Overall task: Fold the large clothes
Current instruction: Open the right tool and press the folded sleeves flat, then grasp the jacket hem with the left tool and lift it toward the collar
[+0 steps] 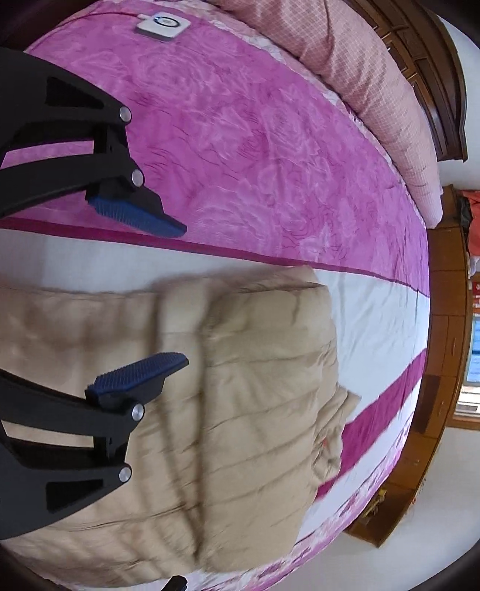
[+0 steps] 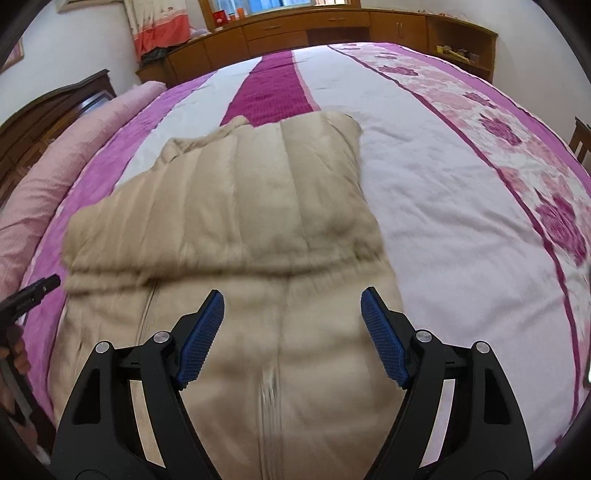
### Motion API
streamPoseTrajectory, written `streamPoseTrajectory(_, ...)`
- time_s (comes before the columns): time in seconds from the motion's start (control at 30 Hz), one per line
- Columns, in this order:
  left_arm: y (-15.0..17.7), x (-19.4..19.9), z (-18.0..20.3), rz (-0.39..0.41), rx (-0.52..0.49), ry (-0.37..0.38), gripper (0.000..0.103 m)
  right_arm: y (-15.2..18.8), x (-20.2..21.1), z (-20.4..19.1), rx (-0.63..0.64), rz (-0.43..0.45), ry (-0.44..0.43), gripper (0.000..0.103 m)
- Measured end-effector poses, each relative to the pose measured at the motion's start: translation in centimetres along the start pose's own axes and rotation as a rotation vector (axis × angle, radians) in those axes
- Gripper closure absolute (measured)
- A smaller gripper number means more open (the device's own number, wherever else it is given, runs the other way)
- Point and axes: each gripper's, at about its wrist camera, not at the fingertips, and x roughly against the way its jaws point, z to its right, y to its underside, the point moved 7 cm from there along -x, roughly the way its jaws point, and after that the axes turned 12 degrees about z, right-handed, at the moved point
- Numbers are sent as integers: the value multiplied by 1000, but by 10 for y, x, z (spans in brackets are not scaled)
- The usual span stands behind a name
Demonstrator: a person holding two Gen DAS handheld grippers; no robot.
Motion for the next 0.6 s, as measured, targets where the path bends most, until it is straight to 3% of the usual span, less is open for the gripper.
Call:
streamPoseTrajectory(0.17,28,38,3,-22,-27,37,29,34,37,10,24,-39,13,24)
streamPoseTrajectory(0.37,64,79,7,-56,-72,69,28,79,68,23,35,-101,30,23)
streamPoseTrajectory(0.6,109,102,1,-132,-52,77,28,115,92,27,61,-139,36,23)
